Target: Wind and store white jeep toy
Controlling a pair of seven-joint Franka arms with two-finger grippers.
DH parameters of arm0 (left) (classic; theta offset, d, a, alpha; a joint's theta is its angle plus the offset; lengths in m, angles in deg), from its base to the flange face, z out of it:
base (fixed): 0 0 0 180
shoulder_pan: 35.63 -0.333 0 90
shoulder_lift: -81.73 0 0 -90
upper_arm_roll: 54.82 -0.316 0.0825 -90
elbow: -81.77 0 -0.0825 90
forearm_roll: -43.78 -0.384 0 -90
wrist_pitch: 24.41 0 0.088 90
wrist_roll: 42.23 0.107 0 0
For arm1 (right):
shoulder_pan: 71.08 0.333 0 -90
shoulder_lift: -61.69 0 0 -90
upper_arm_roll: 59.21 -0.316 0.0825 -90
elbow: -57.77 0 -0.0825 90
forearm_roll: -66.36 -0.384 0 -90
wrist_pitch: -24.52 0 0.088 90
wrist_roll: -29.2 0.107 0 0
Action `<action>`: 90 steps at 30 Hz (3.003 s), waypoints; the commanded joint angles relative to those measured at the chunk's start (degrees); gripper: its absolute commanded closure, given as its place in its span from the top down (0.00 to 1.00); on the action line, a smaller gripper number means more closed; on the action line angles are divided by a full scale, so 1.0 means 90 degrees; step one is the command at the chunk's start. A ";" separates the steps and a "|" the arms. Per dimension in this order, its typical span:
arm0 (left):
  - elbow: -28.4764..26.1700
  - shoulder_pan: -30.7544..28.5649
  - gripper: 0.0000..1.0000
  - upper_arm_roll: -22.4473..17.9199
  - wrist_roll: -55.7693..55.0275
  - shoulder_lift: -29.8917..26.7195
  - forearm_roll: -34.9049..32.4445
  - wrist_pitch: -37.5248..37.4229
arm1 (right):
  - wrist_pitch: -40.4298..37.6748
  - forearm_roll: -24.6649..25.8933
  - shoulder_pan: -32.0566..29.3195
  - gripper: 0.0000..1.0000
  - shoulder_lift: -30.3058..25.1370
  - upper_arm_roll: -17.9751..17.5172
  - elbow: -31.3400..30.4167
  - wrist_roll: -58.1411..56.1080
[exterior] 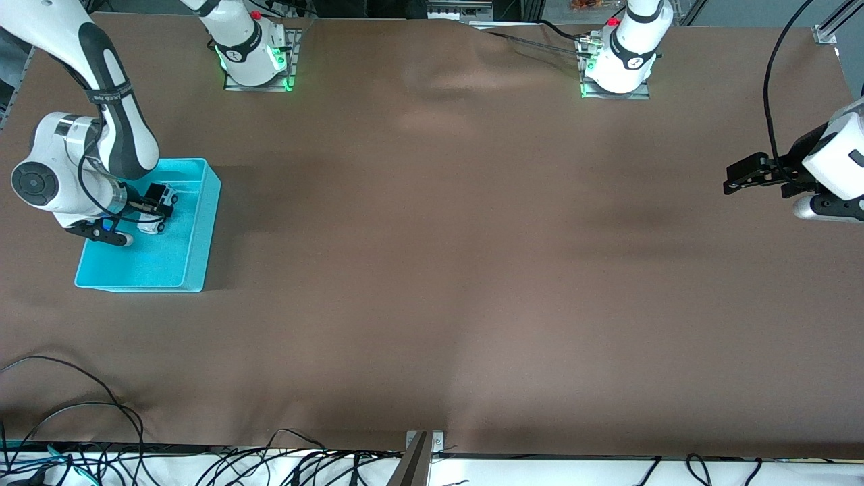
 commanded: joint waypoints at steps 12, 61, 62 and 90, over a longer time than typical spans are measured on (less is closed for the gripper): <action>0.0077 0.0008 1.00 -0.0029 0.0126 0.0007 0.0128 -0.0088 | -0.0551 0.0120 -0.0037 1.00 -0.0741 -0.0661 0.0198 -0.0020; 0.0068 -0.0060 1.00 -0.0038 0.0116 0.0017 0.0099 -0.0069 | -0.3773 -0.1794 -0.0018 1.00 -0.1572 -0.1276 0.3322 0.0605; 0.0068 -0.0060 1.00 -0.0038 0.0116 0.0017 0.0099 -0.0069 | -0.3919 -0.1813 -0.0018 1.00 -0.1552 -0.1276 0.3459 0.0605; 0.0068 -0.0060 1.00 -0.0038 0.0126 0.0026 0.0079 -0.0069 | -0.4350 -0.1111 0.0314 1.00 -0.1210 -0.1969 0.4124 -0.0176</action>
